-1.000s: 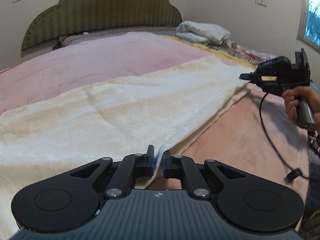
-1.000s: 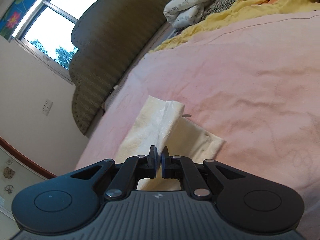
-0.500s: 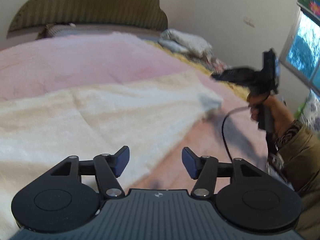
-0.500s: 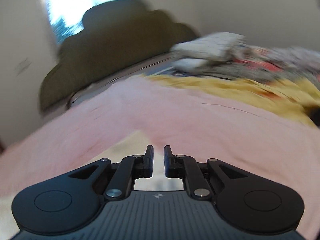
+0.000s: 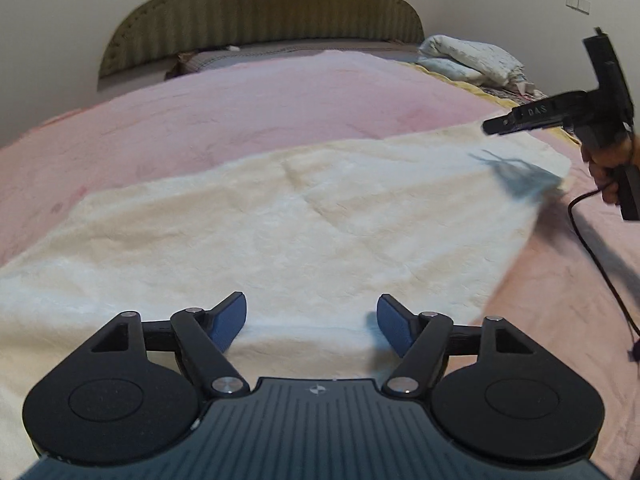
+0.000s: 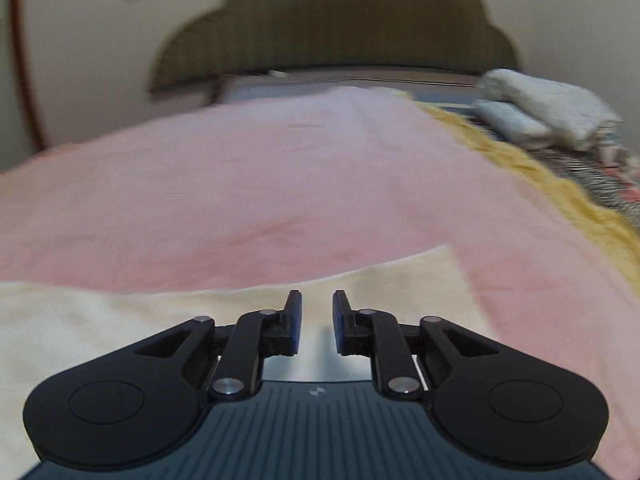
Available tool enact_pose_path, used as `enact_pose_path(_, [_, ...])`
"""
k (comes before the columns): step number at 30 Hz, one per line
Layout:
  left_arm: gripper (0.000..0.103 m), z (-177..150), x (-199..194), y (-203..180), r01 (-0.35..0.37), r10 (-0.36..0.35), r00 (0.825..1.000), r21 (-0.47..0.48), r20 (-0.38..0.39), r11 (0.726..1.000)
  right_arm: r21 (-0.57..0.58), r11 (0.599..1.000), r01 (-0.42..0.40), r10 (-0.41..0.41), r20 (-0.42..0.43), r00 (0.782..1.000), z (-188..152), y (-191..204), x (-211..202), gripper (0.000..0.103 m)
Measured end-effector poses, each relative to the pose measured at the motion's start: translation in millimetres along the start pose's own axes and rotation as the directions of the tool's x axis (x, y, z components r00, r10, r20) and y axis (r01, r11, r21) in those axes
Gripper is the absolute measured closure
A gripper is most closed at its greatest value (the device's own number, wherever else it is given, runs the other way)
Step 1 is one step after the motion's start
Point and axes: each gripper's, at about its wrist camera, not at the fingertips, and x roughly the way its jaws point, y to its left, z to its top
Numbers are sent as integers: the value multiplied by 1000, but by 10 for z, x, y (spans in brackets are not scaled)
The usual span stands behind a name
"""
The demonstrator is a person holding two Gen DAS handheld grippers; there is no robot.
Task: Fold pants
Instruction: 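Open both tools to release the pants and smooth the folded stack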
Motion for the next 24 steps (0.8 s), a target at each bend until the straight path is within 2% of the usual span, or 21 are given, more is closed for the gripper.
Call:
enact_pose_path(1, [26, -20, 32, -25, -1, 1, 1000, 4, -9, 1000, -9, 997, -78, 78, -19, 997, -73, 68, -65, 59])
enact_pose_path(2, [26, -58, 25, -52, -8, 8, 1000, 20, -2, 1000, -19, 992, -126, 126, -41, 991, -164, 124, -99, 38])
enact_pose_path(3, [26, -74, 8, -71, -12, 12, 1000, 31, -1, 999, -36, 988, -152, 150, -65, 987, -267, 183, -104, 30])
enact_pose_path(5, [29, -99, -98, -37, -23, 23, 1000, 5, 11, 1000, -100, 984, -146, 135, -111, 985, -497, 290, -56, 25])
enact_pose_path(6, [29, -115, -185, 2, -35, 35, 999, -11, 35, 999, -127, 983, -135, 123, -94, 988, -586, 312, -63, 25])
enact_pose_path(7, [29, -128, -293, 47, -67, 68, 995, -23, 68, 998, -132, 983, -124, 116, -65, 991, -633, 321, -96, 25])
enact_pose_path(8, [29, -145, -405, 118, -127, 131, 986, -39, 106, 991, -110, 987, -115, 109, -55, 993, -631, 317, -125, 25])
enact_pose_path(9, [27, -166, -521, 209, -209, 215, 967, -62, 136, 976, -78, 991, -112, 109, -40, 993, -631, 310, -181, 25])
enact_pose_path(10, [27, -196, -637, 322, -290, 302, 941, -96, 154, 952, -46, 992, -119, 118, -23, 993, -629, 287, -229, 25])
enact_pose_path(12, [26, -311, -836, 617, -406, 434, 888, -186, 153, 895, 6, 988, -157, 157, -7, 988, -636, 230, -306, 25])
enact_pose_path(13, [26, -393, -906, 769, -444, 479, 867, -228, 136, 867, 8, 985, -171, 171, -13, 985, -639, 220, -307, 25])
enact_pose_path(15, [28, -612, -997, 1108, -537, 570, 821, -290, 39, 792, -41, 985, -167, 165, -38, 986, -677, 265, -296, 25])
enact_pose_path(16, [28, -744, -1024, 1257, -585, 613, 790, -301, -4, 753, -74, 985, -157, 154, -42, 987, -708, 284, -291, 25])
enact_pose_path(17, [29, -912, -1042, 1394, -642, 661, 749, -299, -44, 706, -103, 984, -148, 145, -35, 989, -741, 305, -305, 25])
enact_pose_path(18, [28, -1073, -1098, 1489, -659, 685, 728, -301, -24, 689, -114, 983, -140, 138, -30, 990, -762, 319, -326, 25])
enact_pose_path(19, [31, -1180, -1207, 1581, -620, 664, 747, -347, 11, 703, -110, 985, -133, 131, -26, 991, -762, 319, -345, 25])
enact_pose_path(20, [37, -1204, -1303, 1671, -594, 652, 758, -402, 12, 697, -91, 988, -125, 124, -16, 992, -757, 305, -379, 25])
enact_pose_path(21, [46, -1170, -1335, 1698, -606, 663, 749, -405, 1, 685, -57, 991, -118, 119, 7, 993, -758, 265, -446, 25])
enact_pose_path(22, [41, -1125, -1331, 1680, -663, 709, 705, -369, -16, 651, -27, 993, -117, 118, 27, 993, -754, 222, -506, 25])
enact_pose_path(23, [41, -1105, -1314, 1651, -721, 759, 651, -325, -15, 612, 10, 993, -116, 115, 48, 992, -755, 150, -592, 25])
enact_pose_path(24, [40, -1100, -1289, 1644, -761, 791, 611, -291, -21, 580, 34, 993, -110, 108, 60, 992, -753, 86, -662, 25])
